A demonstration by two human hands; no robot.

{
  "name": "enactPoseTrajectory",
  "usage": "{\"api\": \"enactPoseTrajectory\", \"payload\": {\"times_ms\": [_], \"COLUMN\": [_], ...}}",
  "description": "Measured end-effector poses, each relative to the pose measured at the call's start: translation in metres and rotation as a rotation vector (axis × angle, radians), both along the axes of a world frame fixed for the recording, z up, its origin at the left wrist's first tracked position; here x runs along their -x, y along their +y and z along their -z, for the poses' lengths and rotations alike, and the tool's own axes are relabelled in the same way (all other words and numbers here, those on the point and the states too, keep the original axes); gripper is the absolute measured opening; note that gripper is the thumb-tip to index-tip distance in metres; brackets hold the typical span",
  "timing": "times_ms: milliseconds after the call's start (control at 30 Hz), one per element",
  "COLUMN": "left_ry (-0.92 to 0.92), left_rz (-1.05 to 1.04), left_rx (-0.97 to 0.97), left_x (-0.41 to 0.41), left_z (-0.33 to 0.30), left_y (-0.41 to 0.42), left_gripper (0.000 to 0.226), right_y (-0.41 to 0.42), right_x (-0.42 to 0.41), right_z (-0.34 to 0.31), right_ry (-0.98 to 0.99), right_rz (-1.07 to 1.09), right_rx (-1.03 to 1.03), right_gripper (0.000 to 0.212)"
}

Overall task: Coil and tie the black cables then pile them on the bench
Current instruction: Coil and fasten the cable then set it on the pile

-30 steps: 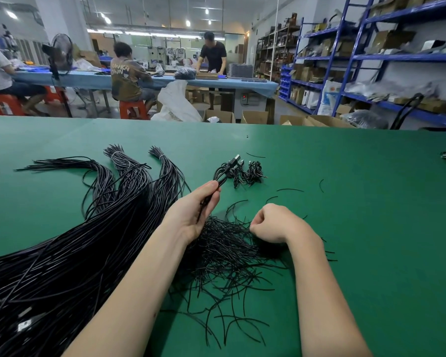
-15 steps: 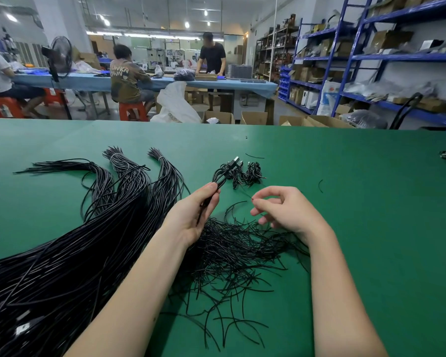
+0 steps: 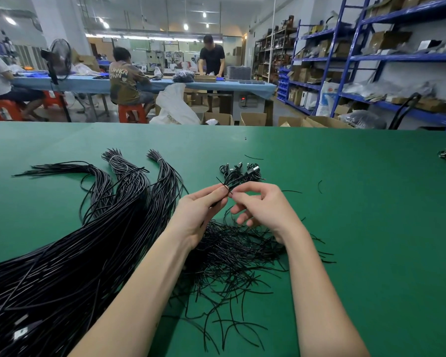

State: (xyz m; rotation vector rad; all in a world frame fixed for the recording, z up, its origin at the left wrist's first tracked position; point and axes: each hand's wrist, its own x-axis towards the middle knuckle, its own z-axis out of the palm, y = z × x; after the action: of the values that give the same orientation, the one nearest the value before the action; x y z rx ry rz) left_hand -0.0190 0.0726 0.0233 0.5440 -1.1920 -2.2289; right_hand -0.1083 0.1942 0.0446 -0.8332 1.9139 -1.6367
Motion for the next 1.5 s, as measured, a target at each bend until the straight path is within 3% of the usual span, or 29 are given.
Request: {"api": "enactPoseTrajectory", "payload": {"times_ms": [500,600,933,1067,1267,1500], "left_ry": [0.003,-0.007,-0.094,-0.097,0.019,-0.039], "left_rz": [0.028,0.034,-0.054,-0.043,0.101,0.165], "left_rx": [0.144,0.171,0.394,0.309,0.009,-0.193], "left_x": [0.0,0.0,0.001,0.0,-0.002,-0.009], "left_z": [0.0,0.0,0.0,-0.003,-0.012,-0.013], "left_y": [0.002,0.002,0.005,0.002,0.005,0.004], "left_gripper": [0.017,0.008,0.015,0.014,0.012,0.007], "right_y": [-0.003,-0.004,-0.002,-0.002,0.01,0.008], "right_x": [0.002,0.003,0.003,0.005,0.011,0.01], "right_z": [0.002,0.002,0.003,0.006,0.016,0.02], "right_ry": [-0.101,-0.116,-0.079,-0.176,-0.66,-0.777], "right_rz": [0.072,0.066,0.062,0.023,-0.245,-0.261], "right_rx": [0.068,0.056,0.013,0.02,0.24,0.279], "right_gripper": [0.015,0.014,0.016,0.009,0.011,0.011]}}
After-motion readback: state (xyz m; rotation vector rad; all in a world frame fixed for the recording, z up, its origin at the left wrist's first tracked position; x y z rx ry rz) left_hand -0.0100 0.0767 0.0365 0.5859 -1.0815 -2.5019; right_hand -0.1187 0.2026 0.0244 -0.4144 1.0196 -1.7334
